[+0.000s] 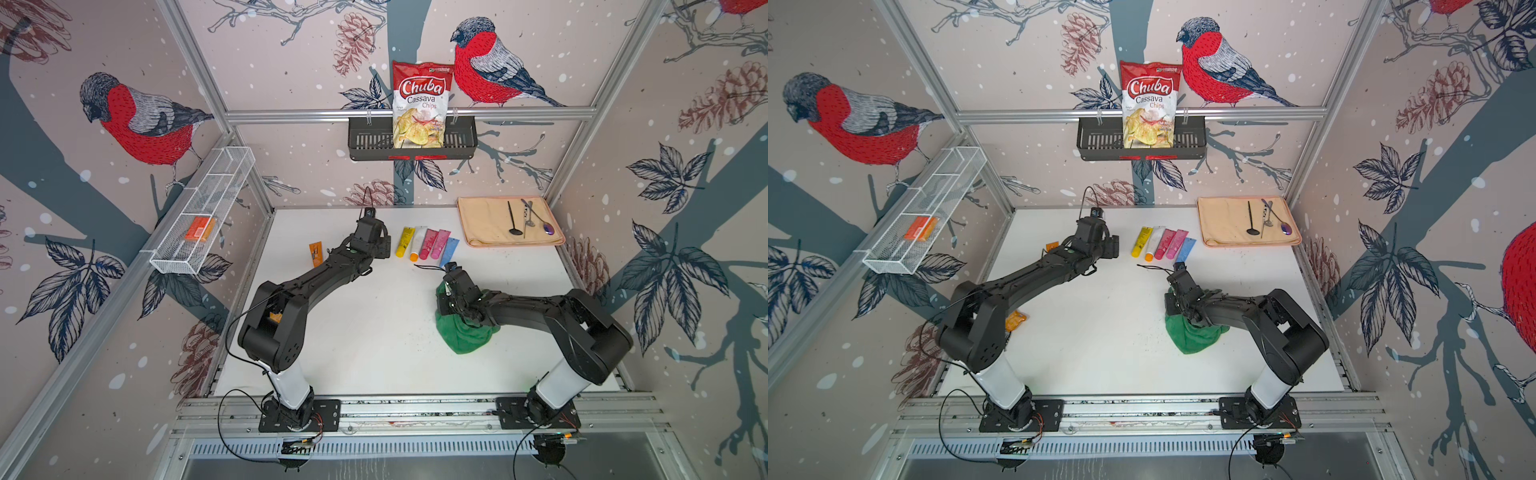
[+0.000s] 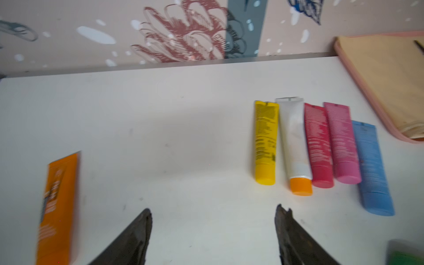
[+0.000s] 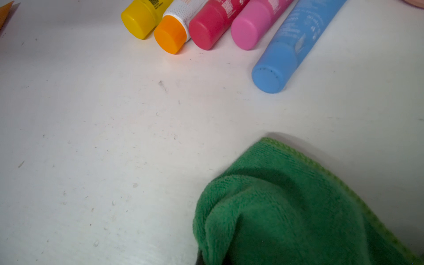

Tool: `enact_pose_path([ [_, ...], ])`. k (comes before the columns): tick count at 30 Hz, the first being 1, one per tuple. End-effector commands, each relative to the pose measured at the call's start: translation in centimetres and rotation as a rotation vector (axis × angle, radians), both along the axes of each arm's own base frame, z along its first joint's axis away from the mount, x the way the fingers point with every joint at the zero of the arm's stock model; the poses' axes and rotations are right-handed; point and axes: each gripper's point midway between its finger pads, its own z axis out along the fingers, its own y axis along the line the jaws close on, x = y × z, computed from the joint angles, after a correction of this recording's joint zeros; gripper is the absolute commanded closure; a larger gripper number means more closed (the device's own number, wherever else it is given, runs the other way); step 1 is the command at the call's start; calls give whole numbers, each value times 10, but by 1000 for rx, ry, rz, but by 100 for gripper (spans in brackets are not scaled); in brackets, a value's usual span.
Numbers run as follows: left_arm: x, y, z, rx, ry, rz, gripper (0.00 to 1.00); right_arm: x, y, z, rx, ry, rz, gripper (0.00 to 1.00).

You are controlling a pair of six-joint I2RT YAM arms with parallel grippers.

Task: Wipe the surface of the toothpaste tube
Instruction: Pick up the toothpaste from the center of the board.

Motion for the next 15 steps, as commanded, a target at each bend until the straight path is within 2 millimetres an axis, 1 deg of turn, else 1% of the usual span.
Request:
enact_pose_path([
  [1, -20, 57, -9, 51, 36, 157, 18, -18, -5, -15, -59, 77, 28, 100],
  [4, -33, 91, -15, 26, 54, 230, 18, -19, -3, -15, -68, 69, 33, 100],
  [8, -46, 121, -28, 12, 78, 305, 18, -21, -3, -15, -71, 67, 34, 100],
  [10, -45, 131, -36, -5, 89, 328, 18, -21, -3, -14, -70, 67, 34, 100],
  [12, -42, 133, -44, -8, 106, 331, 19, -21, -3, -14, -69, 67, 33, 100],
  [15, -35, 135, -53, 19, 132, 344, 23, -21, -3, -16, -70, 71, 36, 100],
])
